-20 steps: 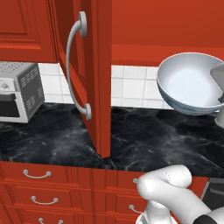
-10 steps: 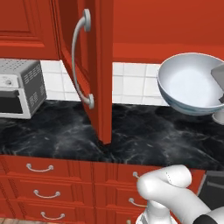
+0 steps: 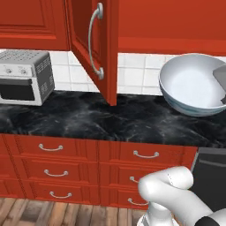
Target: Move the bowls from the cabinet to the plates on the dining table.
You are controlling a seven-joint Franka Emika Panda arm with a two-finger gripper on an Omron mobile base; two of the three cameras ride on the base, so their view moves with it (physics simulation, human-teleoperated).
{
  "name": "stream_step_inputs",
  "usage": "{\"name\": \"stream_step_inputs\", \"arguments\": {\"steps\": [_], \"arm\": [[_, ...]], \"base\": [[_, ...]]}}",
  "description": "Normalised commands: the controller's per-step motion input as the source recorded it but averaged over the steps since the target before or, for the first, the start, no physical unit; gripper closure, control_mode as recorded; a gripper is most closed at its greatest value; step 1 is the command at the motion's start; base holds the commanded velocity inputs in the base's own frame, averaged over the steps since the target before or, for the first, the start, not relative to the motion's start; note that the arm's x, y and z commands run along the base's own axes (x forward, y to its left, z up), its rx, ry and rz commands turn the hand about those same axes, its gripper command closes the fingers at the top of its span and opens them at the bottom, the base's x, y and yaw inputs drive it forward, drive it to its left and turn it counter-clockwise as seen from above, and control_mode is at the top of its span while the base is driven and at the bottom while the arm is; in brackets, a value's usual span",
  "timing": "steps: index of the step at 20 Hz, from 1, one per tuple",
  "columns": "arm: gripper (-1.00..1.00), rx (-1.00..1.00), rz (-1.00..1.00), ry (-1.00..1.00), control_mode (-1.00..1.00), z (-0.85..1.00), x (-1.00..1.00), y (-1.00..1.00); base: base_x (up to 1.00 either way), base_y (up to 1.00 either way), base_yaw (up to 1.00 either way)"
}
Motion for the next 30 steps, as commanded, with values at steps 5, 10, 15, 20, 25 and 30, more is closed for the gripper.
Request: {"name": "stream_step_inputs", "arguments": {"steps": [5, 10, 15, 20, 25, 30], "arm": [[1.00, 0.00, 0.00, 0.00, 1.00, 0.00, 0.00, 0.00], [1.00, 0.00, 0.00, 0.00, 1.00, 0.00, 0.00, 0.00], [1.00, 0.00, 0.00, 0.00, 1.00, 0.00, 0.00, 0.00], [1.00, 0.00, 0.00, 0.00, 1.00, 0.00, 0.00, 0.00], [1.00, 0.00, 0.00, 0.00, 1.00, 0.00, 0.00, 0.00], [1.00, 0.00, 0.00, 0.00, 1.00, 0.00, 0.00, 0.00]], "base": [[-0.81, 0.00, 0.00], [-0.78, 0.00, 0.00], [-0.67, 0.07, 0.06], [-0.32, 0.26, 0.38], [-0.13, 0.24, 0.49], [-0.09, 0.20, 0.50]]}}
